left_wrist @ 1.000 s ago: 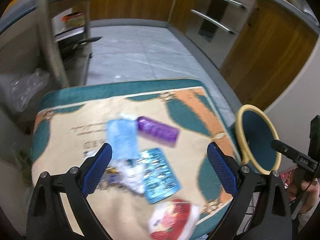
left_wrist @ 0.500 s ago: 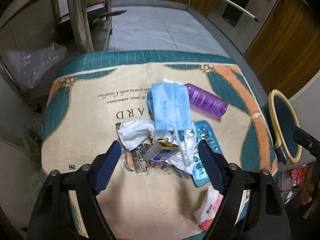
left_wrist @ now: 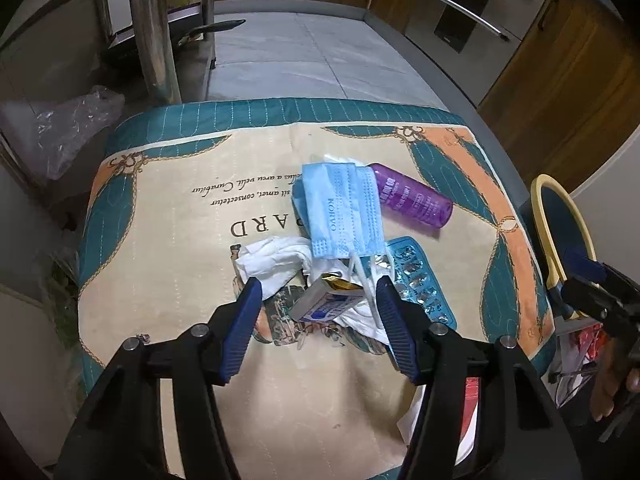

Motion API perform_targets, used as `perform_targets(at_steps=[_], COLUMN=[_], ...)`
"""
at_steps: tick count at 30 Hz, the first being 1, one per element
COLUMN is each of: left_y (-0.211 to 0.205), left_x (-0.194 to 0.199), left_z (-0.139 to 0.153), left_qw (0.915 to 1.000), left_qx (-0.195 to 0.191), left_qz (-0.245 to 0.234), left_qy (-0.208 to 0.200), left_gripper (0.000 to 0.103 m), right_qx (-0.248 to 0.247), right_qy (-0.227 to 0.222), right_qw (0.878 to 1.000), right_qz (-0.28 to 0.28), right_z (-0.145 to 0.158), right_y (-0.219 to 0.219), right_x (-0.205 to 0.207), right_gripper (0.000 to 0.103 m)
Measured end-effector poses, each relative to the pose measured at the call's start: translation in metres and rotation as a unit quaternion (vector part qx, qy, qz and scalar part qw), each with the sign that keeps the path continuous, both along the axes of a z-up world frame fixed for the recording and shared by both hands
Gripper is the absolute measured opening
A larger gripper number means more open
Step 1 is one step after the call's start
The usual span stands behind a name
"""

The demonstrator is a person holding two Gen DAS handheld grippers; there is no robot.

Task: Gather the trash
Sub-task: 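Move both open grippers back over the cushion toward the remaining trash, then grasp the purple spray bottle with the right gripper while the left gripper grasps a blue mask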

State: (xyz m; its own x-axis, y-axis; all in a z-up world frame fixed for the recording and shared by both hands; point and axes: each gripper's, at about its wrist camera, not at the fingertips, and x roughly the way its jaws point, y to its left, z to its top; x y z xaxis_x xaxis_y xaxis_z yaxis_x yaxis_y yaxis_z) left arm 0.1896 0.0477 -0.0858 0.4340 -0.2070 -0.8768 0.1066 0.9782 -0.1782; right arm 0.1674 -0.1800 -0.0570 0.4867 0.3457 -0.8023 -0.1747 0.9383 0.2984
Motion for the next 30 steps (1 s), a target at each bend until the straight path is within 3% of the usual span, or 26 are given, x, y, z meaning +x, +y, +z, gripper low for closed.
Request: perform_targets(at_steps=[3,5,7,10,14,18,22,30], left_y=[0.001,0.001,0.004,0.010,0.019,0.027,0.032,0.038], left_x=[0.001,0.002,0.002,0.001,0.001,0.001,-0.001,0.000], left_z=[-0.005,-0.008,-0.009,-0.007,-0.007,-0.010,-0.013,-0.015], left_qw=[1.0000,0.9999,0.9999,0.9999,0.9998,0.9993,0.9988,0.9979], left_qx=[-0.002,0.003,0.004,0.000,-0.002,-0.010,-0.017,-0.037], left_qz=[-0.002,-0.003,-0.001,0.005,0.016,0.026,0.029,0.028], left_qy=[0.004,0.011,0.015,0.013,0.016,0.027,0.037,0.046], left_gripper=[0.047,0.027,0.017,0.011,0.010,0.011,0.011,0.016], right_qx=[0.003,0.002,-0.004,-0.015,-0.053,-0.117,-0.167,-0.217], right_qy=[0.001,0.003,0.002,0.003,-0.015,-0.048,-0.050,-0.041], right_qw=[1.000,1.000,1.000,0.999,0.996,0.985,0.974,0.955], right_qz=[0.008,0.015,0.020,0.033,0.066,0.115,0.148,0.197], right_z=[0.000,-0.001,-0.002,-0.005,-0.009,-0.013,-0.025,-0.051], right_y=[0.009,0.017,0.022,0.033,0.052,0.077,0.096,0.121], right_x=[0.002,0.006,0.009,0.019,0.032,0.048,0.074,0.102], right_gripper=[0.093,0.093,0.093,0.093,0.093,0.089,0.072,0.062])
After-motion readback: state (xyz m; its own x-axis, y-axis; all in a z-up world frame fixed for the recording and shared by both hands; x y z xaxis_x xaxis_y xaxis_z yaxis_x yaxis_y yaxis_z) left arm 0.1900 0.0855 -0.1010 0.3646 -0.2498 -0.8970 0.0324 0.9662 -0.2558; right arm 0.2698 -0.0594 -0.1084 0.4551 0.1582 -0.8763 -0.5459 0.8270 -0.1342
